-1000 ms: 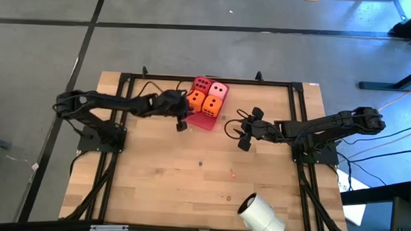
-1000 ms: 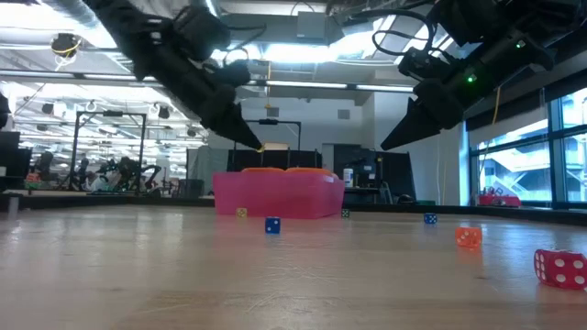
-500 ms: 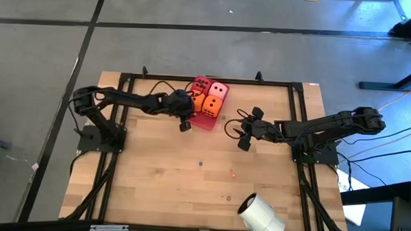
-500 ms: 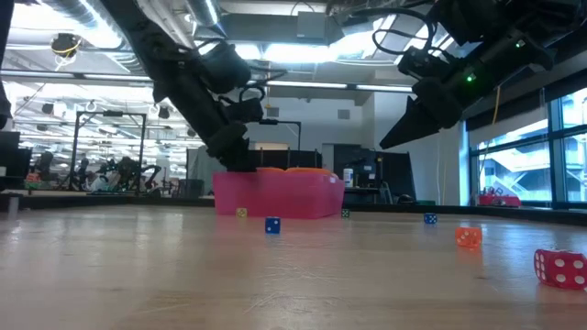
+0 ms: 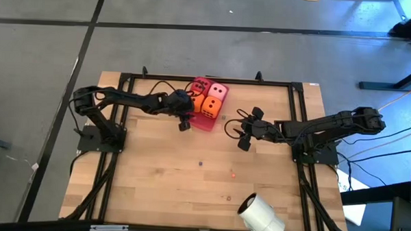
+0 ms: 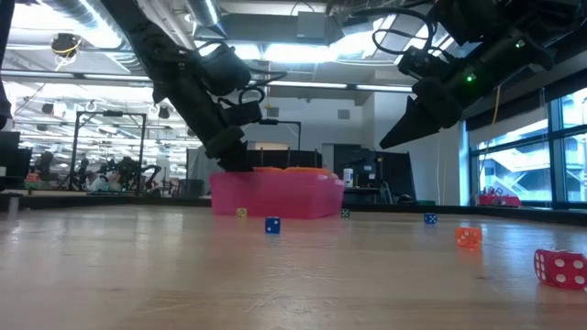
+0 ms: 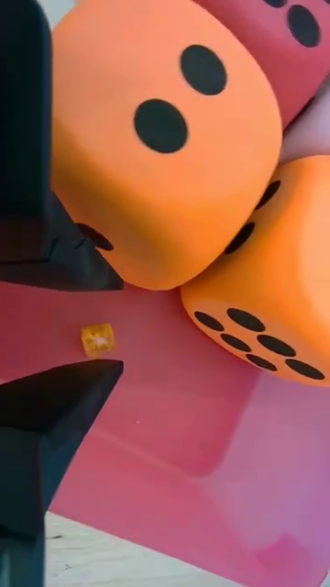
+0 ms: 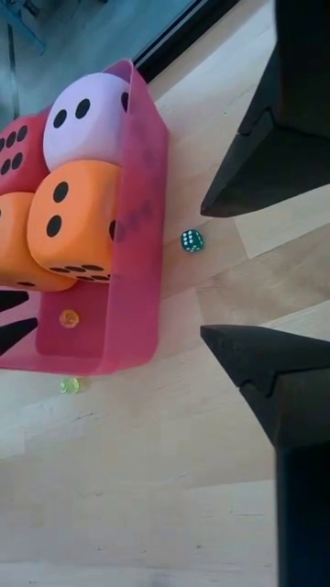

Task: Pick & Place Dice
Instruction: Put the small yellow dice into the red bin, then put the small light green dice into the red bin

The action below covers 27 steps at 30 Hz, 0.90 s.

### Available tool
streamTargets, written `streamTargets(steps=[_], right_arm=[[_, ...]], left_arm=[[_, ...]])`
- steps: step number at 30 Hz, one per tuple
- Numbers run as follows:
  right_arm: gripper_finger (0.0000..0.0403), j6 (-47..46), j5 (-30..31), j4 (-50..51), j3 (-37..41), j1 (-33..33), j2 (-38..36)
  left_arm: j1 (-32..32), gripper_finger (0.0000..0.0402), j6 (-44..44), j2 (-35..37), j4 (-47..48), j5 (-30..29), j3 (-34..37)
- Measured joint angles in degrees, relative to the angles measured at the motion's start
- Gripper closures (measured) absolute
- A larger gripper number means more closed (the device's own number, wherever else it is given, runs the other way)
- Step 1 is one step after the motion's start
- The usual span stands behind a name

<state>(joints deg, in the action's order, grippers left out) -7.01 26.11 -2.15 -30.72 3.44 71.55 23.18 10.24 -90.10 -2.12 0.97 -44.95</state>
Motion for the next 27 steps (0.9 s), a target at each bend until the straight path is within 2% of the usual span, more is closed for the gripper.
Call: streamTargets(steps=[8, 14, 20, 27], right_arm=[[0.0199, 0.0, 0.0, 0.0, 0.0, 0.0, 0.0], [0.0199, 0.0, -0.2, 0.0, 0.0, 0.0, 0.0], [0.0199, 0.0, -0.2, 0.0, 0.0, 0.0, 0.0], [0.0199, 0.0, -0.2, 0.0, 0.0, 0.0, 0.0]], left_arm=[[-0.1, 0.0256, 0.2, 0.3, -1.1, 0.1, 0.1], [-2.3, 0.0265, -0.1, 6.6, -1.2, 0.3, 0.2], [-6.1, 0.0270, -8.0, 13.0, 5.0, 4.5, 0.1], [-11.8, 0.0274, -20.1, 13.0, 8.9, 4.3, 3.2]])
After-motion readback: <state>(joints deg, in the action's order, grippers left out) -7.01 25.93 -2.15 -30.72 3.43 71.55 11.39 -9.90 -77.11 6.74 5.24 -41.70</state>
